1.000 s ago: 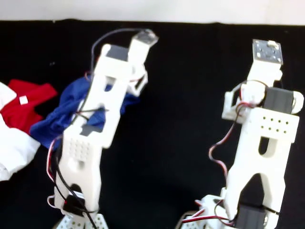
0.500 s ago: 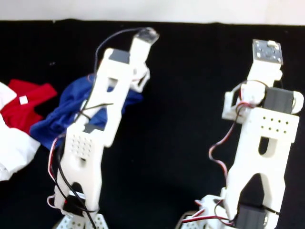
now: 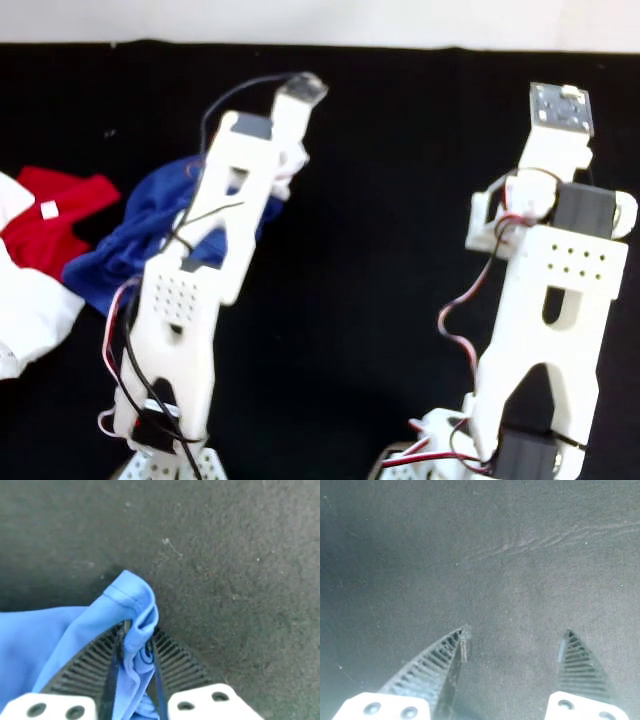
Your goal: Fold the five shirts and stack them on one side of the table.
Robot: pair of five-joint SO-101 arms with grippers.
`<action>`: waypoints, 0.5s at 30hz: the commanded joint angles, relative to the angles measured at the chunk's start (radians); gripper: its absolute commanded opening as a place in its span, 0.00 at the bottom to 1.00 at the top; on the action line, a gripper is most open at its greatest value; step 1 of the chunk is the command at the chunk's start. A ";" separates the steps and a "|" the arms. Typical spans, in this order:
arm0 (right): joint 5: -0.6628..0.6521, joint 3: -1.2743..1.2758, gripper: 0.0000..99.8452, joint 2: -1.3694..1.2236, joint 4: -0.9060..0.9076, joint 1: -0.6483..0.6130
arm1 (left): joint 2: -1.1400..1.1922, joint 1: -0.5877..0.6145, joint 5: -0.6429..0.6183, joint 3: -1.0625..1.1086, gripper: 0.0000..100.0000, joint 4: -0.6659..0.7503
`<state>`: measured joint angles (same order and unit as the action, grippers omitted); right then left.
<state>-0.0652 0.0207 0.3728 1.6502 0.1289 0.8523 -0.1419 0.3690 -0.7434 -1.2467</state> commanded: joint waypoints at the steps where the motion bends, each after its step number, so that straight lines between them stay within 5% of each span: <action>1: 0.002 -0.038 0.27 0.004 0.012 -0.004 | -0.147 0.012 -0.006 -0.041 0.01 -0.046; 12: 0.002 -0.038 0.27 0.004 0.012 -0.007 | -0.165 0.012 -0.003 -0.012 0.02 -0.114; 15: 0.002 -0.038 0.27 0.004 0.012 -0.007 | -0.113 0.015 -0.002 -0.012 0.08 -0.115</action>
<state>-0.0652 0.0207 0.3728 1.6502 0.1289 0.7296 -0.1404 0.3705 -0.7434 -1.3510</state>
